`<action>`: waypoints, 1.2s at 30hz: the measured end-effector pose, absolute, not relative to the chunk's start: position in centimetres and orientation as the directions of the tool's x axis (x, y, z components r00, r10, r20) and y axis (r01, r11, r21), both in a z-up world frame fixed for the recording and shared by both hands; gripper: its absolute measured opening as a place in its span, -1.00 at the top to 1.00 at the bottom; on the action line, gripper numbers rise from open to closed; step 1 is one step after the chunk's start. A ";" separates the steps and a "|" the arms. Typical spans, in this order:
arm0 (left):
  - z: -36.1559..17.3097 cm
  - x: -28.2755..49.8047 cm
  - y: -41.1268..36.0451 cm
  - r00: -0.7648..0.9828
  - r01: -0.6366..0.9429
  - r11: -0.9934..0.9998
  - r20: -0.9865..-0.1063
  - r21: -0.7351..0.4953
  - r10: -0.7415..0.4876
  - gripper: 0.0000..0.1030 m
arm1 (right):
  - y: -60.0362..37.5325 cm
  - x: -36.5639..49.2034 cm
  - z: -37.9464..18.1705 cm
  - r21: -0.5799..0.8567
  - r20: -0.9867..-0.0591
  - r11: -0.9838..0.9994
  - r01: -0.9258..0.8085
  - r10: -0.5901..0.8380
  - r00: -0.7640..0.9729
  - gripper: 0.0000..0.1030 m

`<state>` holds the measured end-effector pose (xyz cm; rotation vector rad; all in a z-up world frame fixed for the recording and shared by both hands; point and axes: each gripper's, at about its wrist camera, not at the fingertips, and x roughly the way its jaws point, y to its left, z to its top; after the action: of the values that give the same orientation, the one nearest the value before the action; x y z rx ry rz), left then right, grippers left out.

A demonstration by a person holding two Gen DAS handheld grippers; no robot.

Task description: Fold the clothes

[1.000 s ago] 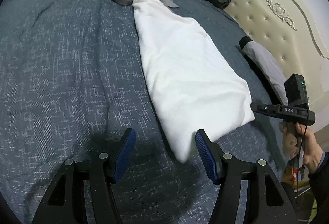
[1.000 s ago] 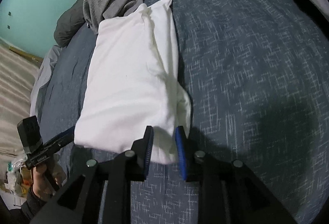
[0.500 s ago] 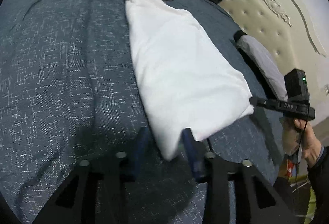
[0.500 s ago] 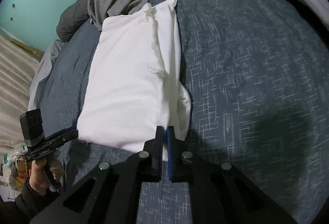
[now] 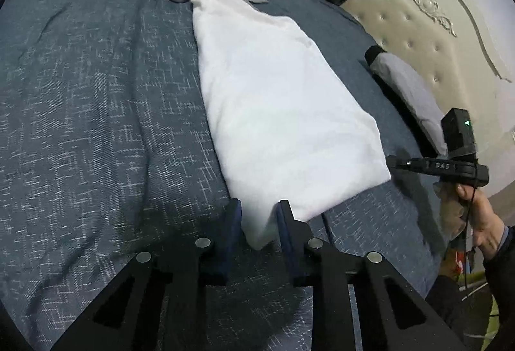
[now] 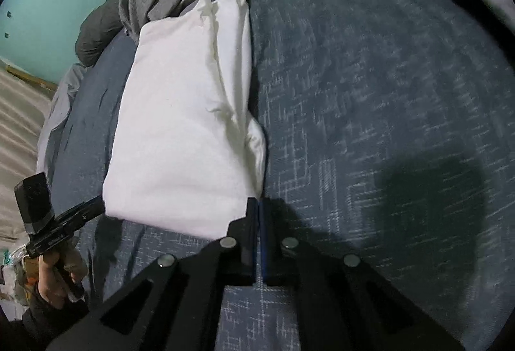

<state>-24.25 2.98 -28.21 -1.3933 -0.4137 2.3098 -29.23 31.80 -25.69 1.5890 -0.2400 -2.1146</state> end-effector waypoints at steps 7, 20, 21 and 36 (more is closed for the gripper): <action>-28.1 -24.3 1.7 -0.445 -0.144 -0.878 -0.763 -0.456 0.469 0.49 | 27.2 -33.5 -20.5 0.353 -0.847 -0.866 0.354 -0.457 -0.273 0.67; -28.6 -24.8 -0.3 -0.469 -0.089 -0.902 -0.781 -0.422 0.412 0.49 | 5.7 -44.2 -16.9 0.133 -0.884 -0.784 0.606 -0.370 -0.284 0.40; -28.6 -24.8 -0.2 -0.469 -0.089 -0.903 -0.782 -0.421 0.411 0.49 | 4.4 -44.9 -17.0 0.115 -0.887 -0.779 0.616 -0.360 -0.289 0.40; -29.4 -24.9 0.4 -0.443 -0.107 -0.898 -0.788 -0.427 0.428 0.43 | -4.9 -48.5 -20.8 -0.103 -0.926 -0.677 0.728 -0.202 -0.319 0.15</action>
<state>-24.85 0.38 -29.36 -1.4373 -0.4559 2.3830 -48.54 -4.93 -20.84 1.3219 0.6991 -2.0360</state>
